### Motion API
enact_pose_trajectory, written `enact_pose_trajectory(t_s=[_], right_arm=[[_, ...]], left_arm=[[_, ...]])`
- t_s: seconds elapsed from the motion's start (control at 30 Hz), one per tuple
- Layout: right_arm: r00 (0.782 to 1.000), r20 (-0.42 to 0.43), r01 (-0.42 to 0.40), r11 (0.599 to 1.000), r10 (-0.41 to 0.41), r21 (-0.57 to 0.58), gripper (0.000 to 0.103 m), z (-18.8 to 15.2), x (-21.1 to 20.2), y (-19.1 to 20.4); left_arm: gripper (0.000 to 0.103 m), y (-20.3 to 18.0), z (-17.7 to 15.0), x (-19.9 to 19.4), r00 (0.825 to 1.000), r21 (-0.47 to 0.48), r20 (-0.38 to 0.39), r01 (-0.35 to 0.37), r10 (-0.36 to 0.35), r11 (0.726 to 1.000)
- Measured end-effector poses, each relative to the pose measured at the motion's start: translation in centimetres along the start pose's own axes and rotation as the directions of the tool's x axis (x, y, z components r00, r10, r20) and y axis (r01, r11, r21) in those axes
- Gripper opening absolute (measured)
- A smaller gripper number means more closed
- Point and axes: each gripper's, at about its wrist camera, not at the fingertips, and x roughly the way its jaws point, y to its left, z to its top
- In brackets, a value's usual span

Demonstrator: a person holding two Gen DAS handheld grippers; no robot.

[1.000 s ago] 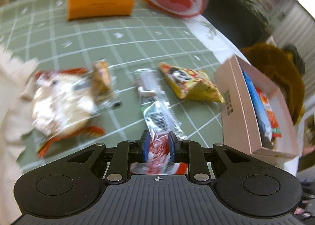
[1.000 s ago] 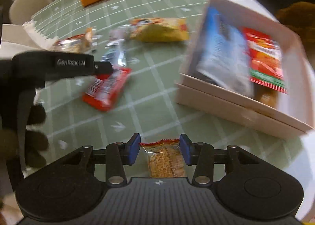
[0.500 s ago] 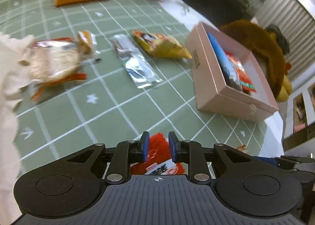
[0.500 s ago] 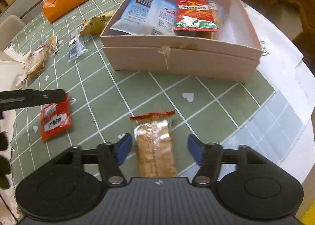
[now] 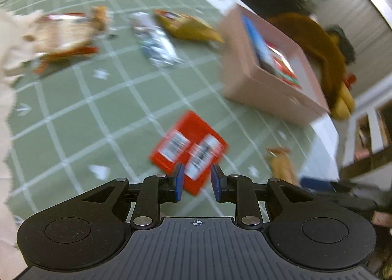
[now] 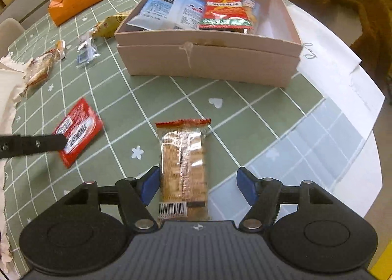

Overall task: Organize snacks
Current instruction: 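Grasp the wrapped biscuit bar with the right tool while the left tool grasps the red packet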

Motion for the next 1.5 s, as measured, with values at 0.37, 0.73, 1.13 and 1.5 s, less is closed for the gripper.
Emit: enact_pose_trajectory(t_s=[0.37, 0.73, 1.13, 1.5], right_arm=[[0.999, 0.010, 0.053, 0.999, -0.053, 0.014, 0.084, -1.2, 0.1, -0.7], [0.997, 0.025, 0.072, 0.996, -0.073, 0.046, 0.097, -1.7, 0.4, -1.2], [0.996, 0.040, 0.075, 0.996, -0.077, 0.052, 0.103, -1.7, 0.8, -1.2], [0.995, 0.054, 0.076, 0.996, -0.079, 0.054, 0.103, -2.0, 0.6, -1.1]], left_arm=[[0.028, -2.9, -0.2, -0.3, 0.993, 0.209, 0.060, -0.109, 0.099, 0.972], [0.047, -4.9, -0.9, 2.0, 0.993, 0.466, 0.000, -0.104, 0.117, 0.879], [0.057, -5.3, 0.1, 2.5, 0.991, 0.485, 0.016, -0.126, 0.135, 0.866], [0.058, -3.4, 2.5, 3.1, 0.991, 0.401, 0.045, -0.132, 0.124, 0.907]])
